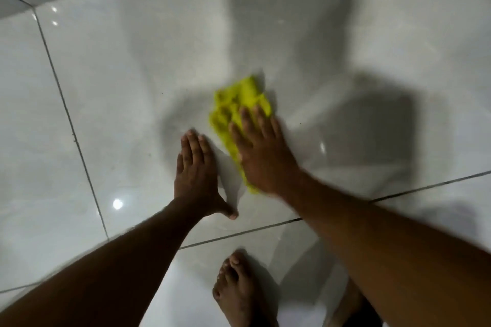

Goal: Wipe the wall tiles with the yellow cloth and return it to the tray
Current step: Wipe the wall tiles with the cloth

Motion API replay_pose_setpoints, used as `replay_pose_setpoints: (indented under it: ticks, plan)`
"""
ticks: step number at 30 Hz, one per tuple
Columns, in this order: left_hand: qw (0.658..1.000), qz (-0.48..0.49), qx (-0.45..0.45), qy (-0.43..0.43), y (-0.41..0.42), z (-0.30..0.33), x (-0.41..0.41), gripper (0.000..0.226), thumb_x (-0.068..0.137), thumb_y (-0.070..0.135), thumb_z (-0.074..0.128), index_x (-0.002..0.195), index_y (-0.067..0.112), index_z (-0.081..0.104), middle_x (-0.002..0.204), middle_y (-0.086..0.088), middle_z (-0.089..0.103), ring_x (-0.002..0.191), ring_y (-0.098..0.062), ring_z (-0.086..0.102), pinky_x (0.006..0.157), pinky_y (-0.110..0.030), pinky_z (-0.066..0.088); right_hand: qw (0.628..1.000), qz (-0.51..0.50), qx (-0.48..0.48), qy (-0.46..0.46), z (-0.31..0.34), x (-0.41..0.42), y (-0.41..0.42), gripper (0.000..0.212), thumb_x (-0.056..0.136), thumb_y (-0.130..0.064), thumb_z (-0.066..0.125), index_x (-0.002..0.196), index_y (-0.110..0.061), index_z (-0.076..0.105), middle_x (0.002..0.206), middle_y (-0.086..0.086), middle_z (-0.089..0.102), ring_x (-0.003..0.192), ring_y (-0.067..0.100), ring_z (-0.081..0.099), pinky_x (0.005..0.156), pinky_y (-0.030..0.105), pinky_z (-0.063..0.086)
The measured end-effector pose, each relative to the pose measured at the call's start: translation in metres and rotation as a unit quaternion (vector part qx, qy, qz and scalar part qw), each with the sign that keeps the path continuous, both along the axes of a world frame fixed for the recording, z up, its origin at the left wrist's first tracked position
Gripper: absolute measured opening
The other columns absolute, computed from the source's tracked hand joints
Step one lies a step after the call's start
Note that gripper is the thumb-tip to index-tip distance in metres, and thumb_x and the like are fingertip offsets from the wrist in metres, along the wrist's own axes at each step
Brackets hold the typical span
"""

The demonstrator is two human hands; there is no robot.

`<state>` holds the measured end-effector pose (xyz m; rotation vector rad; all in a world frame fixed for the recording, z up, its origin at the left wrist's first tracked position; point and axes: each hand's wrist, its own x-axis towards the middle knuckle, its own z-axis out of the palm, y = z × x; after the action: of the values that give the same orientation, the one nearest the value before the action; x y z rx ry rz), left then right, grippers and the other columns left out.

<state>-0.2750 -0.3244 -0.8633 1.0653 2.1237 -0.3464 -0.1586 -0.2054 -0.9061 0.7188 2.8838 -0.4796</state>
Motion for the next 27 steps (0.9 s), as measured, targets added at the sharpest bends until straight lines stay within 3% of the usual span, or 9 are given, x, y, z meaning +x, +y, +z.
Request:
replay_pose_setpoints:
  ticks: [2,5,10,12,14,16,19,23,27]
  plan:
    - [1.000,0.002,-0.003,-0.005,-0.001,0.002,0.000,0.186,0.010,0.084,0.070,0.145,-0.002,-0.024,0.155,-0.025,-0.029,0.142,-0.039,-0.029,0.121,-0.048,0.001,0.997,0.073,-0.010,-0.027,0.010,0.068,-0.029,0.059,0.094,-0.033,0.040,0.150,-0.020,0.027,0.161,0.013,0.019,0.148,0.039,0.012,0.115,0.057,0.022]
    - [1.000,-0.002,0.002,-0.004,-0.001,0.002,0.000,0.185,0.011,0.084,0.070,0.144,-0.001,-0.026,0.154,-0.025,-0.031,0.142,-0.040,-0.030,0.121,-0.048,-0.001,0.992,0.116,0.030,-0.040,0.010,0.132,0.019,0.064,0.092,-0.033,0.045,0.151,-0.021,0.026,0.159,0.013,0.023,0.146,0.038,0.017,0.112,0.056,0.029]
    - [1.000,-0.010,-0.009,0.000,0.001,0.003,0.002,0.185,0.011,0.084,0.071,0.144,-0.002,-0.026,0.154,-0.026,-0.031,0.141,-0.040,-0.030,0.120,-0.047,-0.005,0.986,-0.156,0.037,-0.048,0.002,0.022,0.048,0.065,0.091,-0.037,0.041,0.151,-0.019,0.024,0.160,0.018,0.019,0.145,0.045,0.015,0.113,0.059,0.018]
    - [0.999,-0.018,-0.022,0.015,0.001,0.003,0.001,0.186,0.010,0.086,0.068,0.144,-0.004,-0.023,0.155,-0.029,-0.026,0.143,-0.043,-0.025,0.120,-0.049,-0.002,0.997,-0.065,0.025,-0.016,0.002,0.016,0.017,0.060,0.092,-0.034,0.041,0.149,-0.019,0.028,0.159,0.018,0.022,0.145,0.045,0.016,0.114,0.059,0.019]
    - [0.998,-0.053,-0.021,0.031,0.000,0.004,-0.003,0.185,0.008,0.090,0.062,0.146,-0.010,-0.011,0.155,-0.036,-0.013,0.144,-0.049,-0.012,0.120,-0.054,0.007,0.999,0.038,0.015,-0.024,0.006,0.071,-0.002,0.059,0.094,-0.033,0.040,0.151,-0.021,0.025,0.161,0.014,0.017,0.147,0.040,0.012,0.117,0.056,0.018]
    - [0.992,-0.124,0.003,0.032,0.009,0.004,-0.001,0.181,0.012,0.091,0.061,0.146,-0.014,0.000,0.154,-0.039,-0.002,0.144,-0.052,0.000,0.118,-0.057,0.016,0.997,0.059,0.005,-0.054,0.014,0.141,0.011,0.063,0.093,-0.036,0.042,0.152,-0.023,0.022,0.162,0.011,0.014,0.149,0.035,0.010,0.116,0.054,0.021]
    - [0.973,-0.229,0.000,0.014,0.035,0.005,0.009,0.181,0.013,0.084,0.070,0.146,-0.010,-0.009,0.155,-0.034,-0.011,0.145,-0.049,-0.005,0.120,-0.052,0.012,0.995,-0.024,0.049,-0.087,0.008,0.174,0.085,0.063,0.094,-0.038,0.031,0.153,-0.019,0.018,0.159,0.018,0.017,0.145,0.042,0.020,0.109,0.056,0.031]
    - [0.969,-0.247,-0.013,0.026,0.045,0.005,0.014,0.184,0.011,0.082,0.072,0.146,-0.007,-0.017,0.154,-0.030,-0.021,0.144,-0.046,-0.016,0.120,-0.048,0.003,0.965,-0.246,0.046,-0.075,0.000,0.076,0.155,0.071,0.088,-0.042,0.032,0.153,-0.019,0.016,0.159,0.022,0.017,0.144,0.047,0.017,0.114,0.061,0.020]
    - [0.971,-0.239,-0.017,0.019,0.043,0.005,0.012,0.183,0.013,0.082,0.073,0.145,-0.004,-0.021,0.153,-0.029,-0.024,0.143,-0.043,-0.019,0.120,-0.047,0.000,0.995,-0.087,0.032,-0.042,0.003,0.082,0.078,0.063,0.090,-0.033,0.044,0.150,-0.020,0.028,0.158,0.018,0.024,0.145,0.044,0.019,0.112,0.059,0.025]
